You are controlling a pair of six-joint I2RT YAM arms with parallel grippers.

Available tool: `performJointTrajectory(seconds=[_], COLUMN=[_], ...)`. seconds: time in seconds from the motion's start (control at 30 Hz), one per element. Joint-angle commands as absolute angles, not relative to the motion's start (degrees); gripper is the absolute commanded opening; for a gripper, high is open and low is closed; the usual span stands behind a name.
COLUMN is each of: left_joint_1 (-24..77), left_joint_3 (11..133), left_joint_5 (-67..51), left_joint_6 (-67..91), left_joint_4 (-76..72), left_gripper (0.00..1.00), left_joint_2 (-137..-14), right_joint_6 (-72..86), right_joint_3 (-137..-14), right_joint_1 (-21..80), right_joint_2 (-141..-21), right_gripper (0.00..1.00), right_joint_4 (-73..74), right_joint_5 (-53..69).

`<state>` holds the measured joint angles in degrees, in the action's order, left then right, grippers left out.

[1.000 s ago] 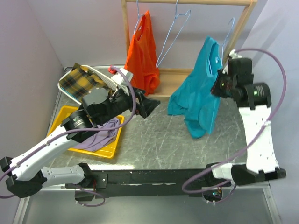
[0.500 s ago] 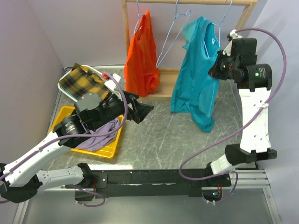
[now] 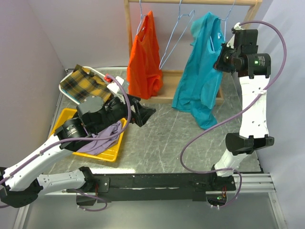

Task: Place the t-shirt on the hanger
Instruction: Place the hanger at the clothesline.

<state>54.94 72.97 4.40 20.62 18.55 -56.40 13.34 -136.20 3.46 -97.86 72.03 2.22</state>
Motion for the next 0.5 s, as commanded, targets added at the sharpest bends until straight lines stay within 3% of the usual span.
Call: performJointTrajectory(seconds=[0.0, 0.47], left_joint_1=[54.8, 54.8], left_joint_3=[72.8, 73.5], left_joint_5=[4.7, 5.7], left_joint_6=[19.7, 19.4], left_joint_4=[17.1, 17.6], left_gripper=[0.96, 0.96], left_joint_2=[-56.4, -57.9], right_joint_6=[13.2, 14.2], right_joint_3=[-140.2, -137.6], right_joint_1=[1.8, 0.3], right_joint_2=[-98.6, -100.6], right_gripper=[0.00, 0.00], right_joint_4=[66.3, 63.1], right_joint_5=[1.8, -1.1])
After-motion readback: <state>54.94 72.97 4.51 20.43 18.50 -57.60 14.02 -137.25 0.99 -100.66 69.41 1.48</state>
